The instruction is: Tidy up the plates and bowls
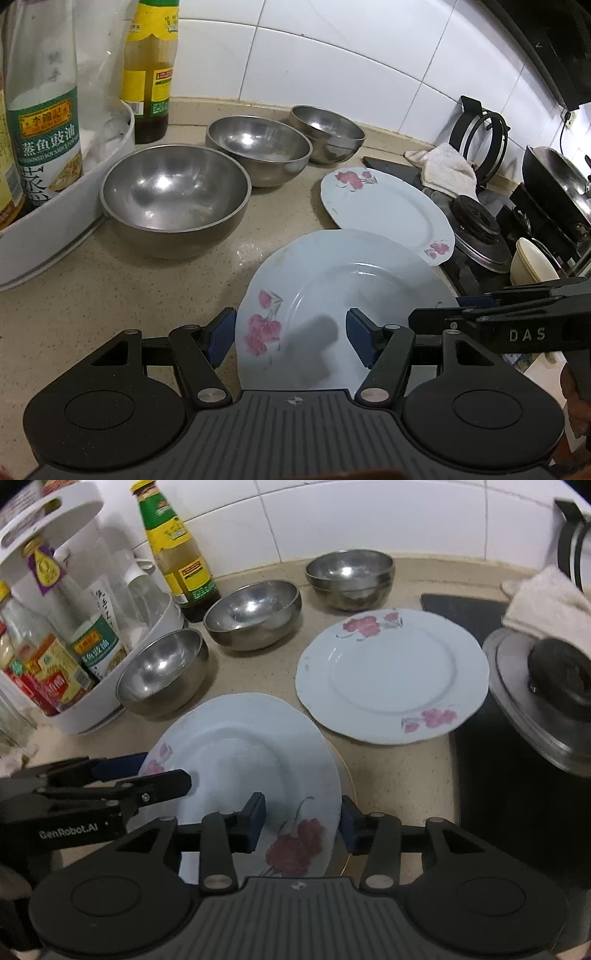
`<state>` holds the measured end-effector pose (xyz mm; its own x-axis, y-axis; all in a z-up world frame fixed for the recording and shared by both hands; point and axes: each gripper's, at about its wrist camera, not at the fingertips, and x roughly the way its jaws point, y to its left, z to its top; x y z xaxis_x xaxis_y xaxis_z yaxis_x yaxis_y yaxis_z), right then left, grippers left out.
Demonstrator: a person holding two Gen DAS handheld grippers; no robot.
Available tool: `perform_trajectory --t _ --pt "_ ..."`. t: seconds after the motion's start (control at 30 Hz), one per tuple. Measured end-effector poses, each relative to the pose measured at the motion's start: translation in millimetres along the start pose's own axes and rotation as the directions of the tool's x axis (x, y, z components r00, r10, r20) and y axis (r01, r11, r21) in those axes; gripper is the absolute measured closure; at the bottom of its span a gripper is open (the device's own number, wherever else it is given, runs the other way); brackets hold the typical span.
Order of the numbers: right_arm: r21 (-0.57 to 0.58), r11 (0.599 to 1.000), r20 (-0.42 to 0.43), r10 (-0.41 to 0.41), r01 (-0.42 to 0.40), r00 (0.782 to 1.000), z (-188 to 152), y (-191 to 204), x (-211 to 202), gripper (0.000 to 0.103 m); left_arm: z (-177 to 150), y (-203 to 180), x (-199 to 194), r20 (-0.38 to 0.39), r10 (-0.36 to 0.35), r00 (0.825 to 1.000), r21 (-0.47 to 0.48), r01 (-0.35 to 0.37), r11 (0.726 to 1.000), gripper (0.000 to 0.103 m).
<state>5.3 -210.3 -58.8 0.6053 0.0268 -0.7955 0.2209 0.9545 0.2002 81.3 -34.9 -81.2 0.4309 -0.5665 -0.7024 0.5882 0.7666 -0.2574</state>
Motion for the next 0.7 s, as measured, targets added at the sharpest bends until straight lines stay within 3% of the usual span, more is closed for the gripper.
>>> perform_trajectory --t 0.1,0.2,0.4,0.5,0.6,0.7 --pt "-0.048 0.998 0.025 -0.045 0.047 0.999 0.1 2.8 -2.8 0.061 2.2 2.2 -4.7 0.022 -0.011 1.0 0.004 0.011 1.0 0.036" --pt "-0.085 0.995 0.08 -0.04 0.047 0.996 3.9 5.3 -11.4 0.06 6.6 1.1 -9.8 0.048 -0.004 0.999 0.011 0.004 1.0 0.034" --pt "0.0 0.999 0.074 -0.053 0.053 0.996 3.4 -18.5 -10.4 0.06 20.8 -8.1 -9.5 0.103 -0.007 0.995 0.033 0.004 0.999 0.026" --pt "0.031 0.998 0.07 -0.056 0.054 0.996 0.1 -29.7 -8.7 0.06 25.3 -11.4 6.4 0.074 -0.004 0.997 0.048 0.0 0.999 0.025" --pt "0.043 0.999 0.052 0.023 -0.025 0.998 -6.7 -30.2 0.4 0.06 25.3 -14.5 25.0 0.022 -0.003 1.0 0.051 0.001 0.999 0.028" --pt "0.038 0.997 0.032 0.071 -0.072 0.997 -13.2 -23.0 11.0 0.053 21.7 -18.1 35.0 -0.002 0.018 1.0 0.068 -0.017 0.998 0.027"
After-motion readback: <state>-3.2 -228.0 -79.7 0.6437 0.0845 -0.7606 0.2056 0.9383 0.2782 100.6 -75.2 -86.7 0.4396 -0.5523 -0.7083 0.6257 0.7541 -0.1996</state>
